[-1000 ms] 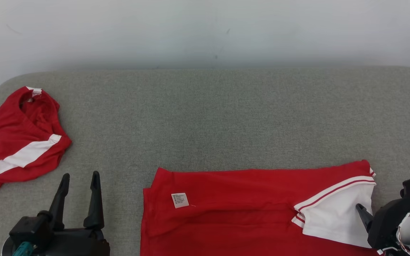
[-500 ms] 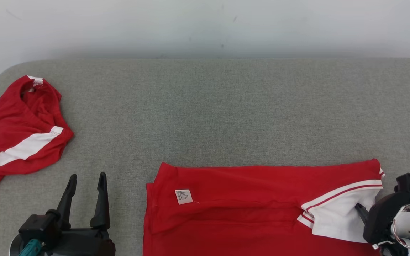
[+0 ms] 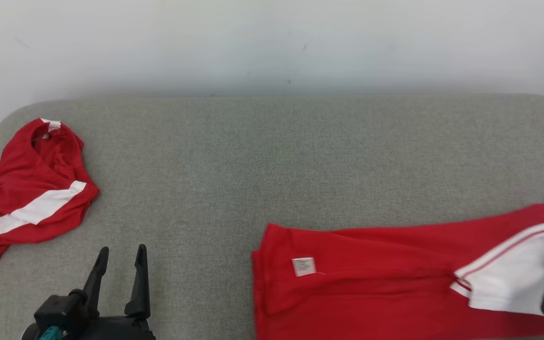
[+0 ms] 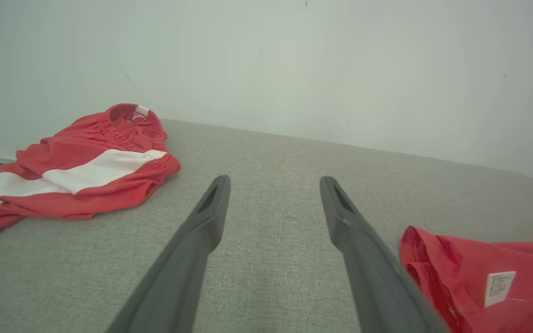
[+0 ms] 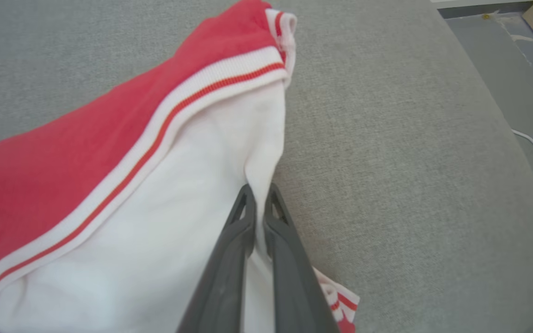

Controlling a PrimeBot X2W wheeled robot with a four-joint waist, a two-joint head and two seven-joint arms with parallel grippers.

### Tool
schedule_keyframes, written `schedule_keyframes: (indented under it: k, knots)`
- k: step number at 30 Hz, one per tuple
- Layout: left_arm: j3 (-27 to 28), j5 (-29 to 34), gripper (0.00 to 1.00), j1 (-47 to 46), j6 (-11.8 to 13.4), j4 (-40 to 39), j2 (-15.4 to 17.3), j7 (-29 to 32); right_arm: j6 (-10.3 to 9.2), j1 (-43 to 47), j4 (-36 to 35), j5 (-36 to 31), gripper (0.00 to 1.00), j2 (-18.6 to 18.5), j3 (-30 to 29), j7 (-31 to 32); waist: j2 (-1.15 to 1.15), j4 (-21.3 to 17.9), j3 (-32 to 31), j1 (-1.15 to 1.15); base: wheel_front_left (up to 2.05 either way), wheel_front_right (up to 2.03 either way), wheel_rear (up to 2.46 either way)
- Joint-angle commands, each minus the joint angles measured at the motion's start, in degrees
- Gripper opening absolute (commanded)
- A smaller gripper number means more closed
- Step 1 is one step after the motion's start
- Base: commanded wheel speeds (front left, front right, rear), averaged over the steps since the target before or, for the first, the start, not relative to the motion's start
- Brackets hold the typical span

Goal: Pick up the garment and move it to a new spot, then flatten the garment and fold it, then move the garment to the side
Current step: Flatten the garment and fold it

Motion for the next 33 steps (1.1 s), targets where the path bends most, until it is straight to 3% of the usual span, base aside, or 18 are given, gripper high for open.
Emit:
schedule_keyframes:
  k: [1, 6, 13, 16, 24, 33]
  knots:
    - [-0.3, 0.0, 1.00, 0.6, 0.0, 0.4, -0.1, 0.0, -0.18, 1.7, -0.6, -1.8, 0.00, -1.5, -2.0, 0.5, -0.01, -0.2, -1.2, -0.01, 0.00, 0.00, 0.00]
    - [-0.7, -0.2, 1.00, 1.2, 0.0, 1.1, -0.2, 0.0, -0.18, 4.5, -4.5, -6.4, 0.00, -2.2, -7.2, 2.0, -0.01, -0.7, -2.6, -0.01, 0.00, 0.00, 0.00]
    - [-0.7, -0.4, 1.00, 1.5, 0.0, 1.2, -0.2, 0.0, -0.17, 6.1, -11.1, -5.9, 0.00, 0.9, -3.5, 4.8, -0.01, -1.3, -3.2, -0.01, 0.00, 0.00, 0.00]
    - [-0.6, -0.6, 1.00, 1.8, 0.0, 1.5, -0.1, 0.0, -0.16, 7.3, -15.7, -3.4, 0.00, 2.7, 0.5, 6.9, -0.01, -1.4, -3.8, -0.01, 0.00, 0.00, 0.00]
    - [-0.3, -0.9, 1.00, 2.0, 0.0, 2.0, -0.2, 0.0, -0.16, 7.8, -24.3, 0.5, 0.00, 5.1, 17.8, 11.2, -0.01, -1.5, -4.7, -0.01, 0.00, 0.00, 0.00]
    - [-1.2, -1.3, 1.00, 0.7, 0.0, 2.3, -0.2, 0.0, -0.16, 0.5, -17.6, 3.5, 0.00, 8.9, 32.8, 10.6, -0.01, -0.5, -4.2, -0.01, 0.00, 0.00, 0.00]
